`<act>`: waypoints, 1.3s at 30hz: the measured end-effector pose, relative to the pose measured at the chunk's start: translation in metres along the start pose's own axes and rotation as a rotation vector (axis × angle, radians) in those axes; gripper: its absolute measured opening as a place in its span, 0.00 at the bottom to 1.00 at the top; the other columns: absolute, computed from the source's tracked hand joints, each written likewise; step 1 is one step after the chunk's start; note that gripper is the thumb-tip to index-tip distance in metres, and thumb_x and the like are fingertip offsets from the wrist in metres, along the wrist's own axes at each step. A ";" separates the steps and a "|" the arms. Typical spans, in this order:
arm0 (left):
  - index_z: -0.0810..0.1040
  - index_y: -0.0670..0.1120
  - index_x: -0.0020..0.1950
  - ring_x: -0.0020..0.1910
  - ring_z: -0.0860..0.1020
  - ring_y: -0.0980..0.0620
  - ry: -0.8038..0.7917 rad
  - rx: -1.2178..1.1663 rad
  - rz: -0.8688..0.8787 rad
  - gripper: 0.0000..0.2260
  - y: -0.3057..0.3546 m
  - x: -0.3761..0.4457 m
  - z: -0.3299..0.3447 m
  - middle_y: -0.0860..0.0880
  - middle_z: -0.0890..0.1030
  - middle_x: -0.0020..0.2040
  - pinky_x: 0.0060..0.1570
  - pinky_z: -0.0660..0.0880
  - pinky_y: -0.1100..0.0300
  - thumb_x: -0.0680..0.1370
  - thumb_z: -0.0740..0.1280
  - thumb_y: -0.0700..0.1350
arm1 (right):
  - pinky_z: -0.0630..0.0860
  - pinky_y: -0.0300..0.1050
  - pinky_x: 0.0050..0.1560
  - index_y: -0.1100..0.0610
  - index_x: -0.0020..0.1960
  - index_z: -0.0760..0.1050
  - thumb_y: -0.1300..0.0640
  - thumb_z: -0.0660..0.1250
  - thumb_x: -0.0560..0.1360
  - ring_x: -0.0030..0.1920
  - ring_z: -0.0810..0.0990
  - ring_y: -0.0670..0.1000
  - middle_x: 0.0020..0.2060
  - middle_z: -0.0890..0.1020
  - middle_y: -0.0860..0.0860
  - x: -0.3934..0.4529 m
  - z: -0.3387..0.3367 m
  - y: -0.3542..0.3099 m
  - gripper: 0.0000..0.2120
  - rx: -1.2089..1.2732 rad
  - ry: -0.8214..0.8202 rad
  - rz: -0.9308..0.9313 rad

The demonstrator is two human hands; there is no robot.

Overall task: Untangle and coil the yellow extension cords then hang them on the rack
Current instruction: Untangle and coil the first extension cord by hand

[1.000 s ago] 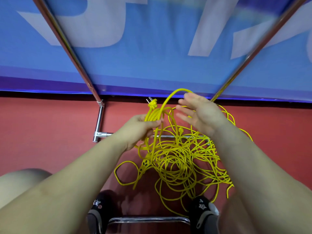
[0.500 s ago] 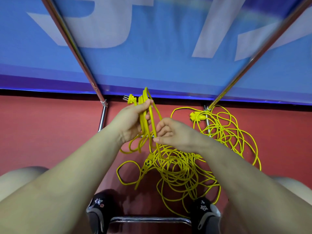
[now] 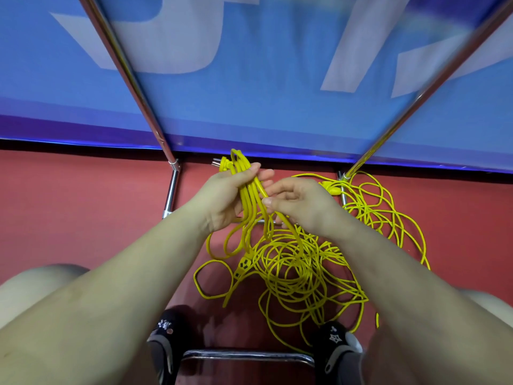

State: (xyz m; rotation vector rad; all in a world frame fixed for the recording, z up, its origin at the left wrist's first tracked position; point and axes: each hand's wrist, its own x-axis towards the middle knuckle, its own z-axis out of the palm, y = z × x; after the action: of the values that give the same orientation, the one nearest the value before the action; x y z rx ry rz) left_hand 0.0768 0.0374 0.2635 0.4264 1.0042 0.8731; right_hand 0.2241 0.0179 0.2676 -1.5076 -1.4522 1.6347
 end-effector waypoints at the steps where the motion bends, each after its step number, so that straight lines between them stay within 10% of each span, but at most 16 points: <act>1: 0.76 0.44 0.47 0.35 0.83 0.55 0.013 0.007 0.004 0.06 -0.001 0.000 0.000 0.51 0.84 0.36 0.33 0.80 0.60 0.80 0.60 0.41 | 0.73 0.35 0.27 0.57 0.45 0.73 0.62 0.66 0.75 0.23 0.74 0.41 0.31 0.78 0.51 0.000 0.000 -0.001 0.02 -0.021 0.000 0.005; 8: 0.72 0.44 0.42 0.26 0.76 0.57 0.165 -0.119 0.157 0.09 0.014 0.014 -0.015 0.53 0.76 0.26 0.36 0.77 0.61 0.82 0.58 0.42 | 0.67 0.31 0.30 0.56 0.38 0.71 0.53 0.60 0.79 0.26 0.72 0.39 0.34 0.79 0.50 -0.006 -0.010 0.006 0.13 -0.526 -0.271 0.129; 17: 0.69 0.46 0.46 0.25 0.77 0.57 0.263 -0.225 0.253 0.05 0.031 0.014 -0.029 0.53 0.83 0.32 0.30 0.77 0.65 0.82 0.58 0.41 | 0.67 0.38 0.34 0.56 0.52 0.71 0.55 0.64 0.77 0.41 0.73 0.50 0.42 0.78 0.50 -0.003 -0.034 0.030 0.06 -0.824 -0.145 0.215; 21: 0.68 0.46 0.47 0.35 0.82 0.57 0.242 -0.070 0.333 0.06 0.032 0.012 -0.032 0.53 0.84 0.35 0.35 0.78 0.63 0.82 0.58 0.38 | 0.75 0.43 0.37 0.53 0.40 0.68 0.58 0.65 0.77 0.32 0.77 0.50 0.41 0.82 0.55 -0.001 -0.043 0.022 0.09 -0.435 0.046 0.165; 27: 0.69 0.40 0.49 0.31 0.80 0.60 0.098 0.396 0.356 0.05 0.009 0.004 -0.022 0.48 0.82 0.37 0.32 0.75 0.69 0.78 0.60 0.31 | 0.81 0.41 0.35 0.58 0.55 0.70 0.58 0.65 0.76 0.36 0.83 0.51 0.41 0.83 0.53 -0.001 -0.042 0.006 0.09 0.287 0.136 0.310; 31: 0.68 0.46 0.45 0.33 0.81 0.62 -0.035 0.657 0.261 0.09 -0.010 0.002 -0.013 0.48 0.81 0.38 0.34 0.73 0.71 0.78 0.63 0.34 | 0.81 0.39 0.32 0.57 0.47 0.73 0.59 0.61 0.78 0.32 0.84 0.48 0.33 0.84 0.50 -0.002 -0.037 -0.006 0.03 0.551 0.050 0.428; 39: 0.74 0.46 0.46 0.35 0.79 0.54 -0.142 0.634 0.085 0.03 -0.020 0.001 -0.006 0.46 0.83 0.42 0.30 0.74 0.65 0.79 0.63 0.41 | 0.81 0.44 0.33 0.66 0.50 0.73 0.64 0.59 0.78 0.33 0.84 0.54 0.37 0.83 0.60 0.000 -0.046 -0.007 0.06 0.955 0.164 0.402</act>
State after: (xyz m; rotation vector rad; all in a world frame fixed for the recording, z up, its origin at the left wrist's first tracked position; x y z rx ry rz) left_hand 0.0801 0.0258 0.2465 1.0589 1.1250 0.5724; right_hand 0.2638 0.0366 0.2816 -1.3133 -0.1592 1.9403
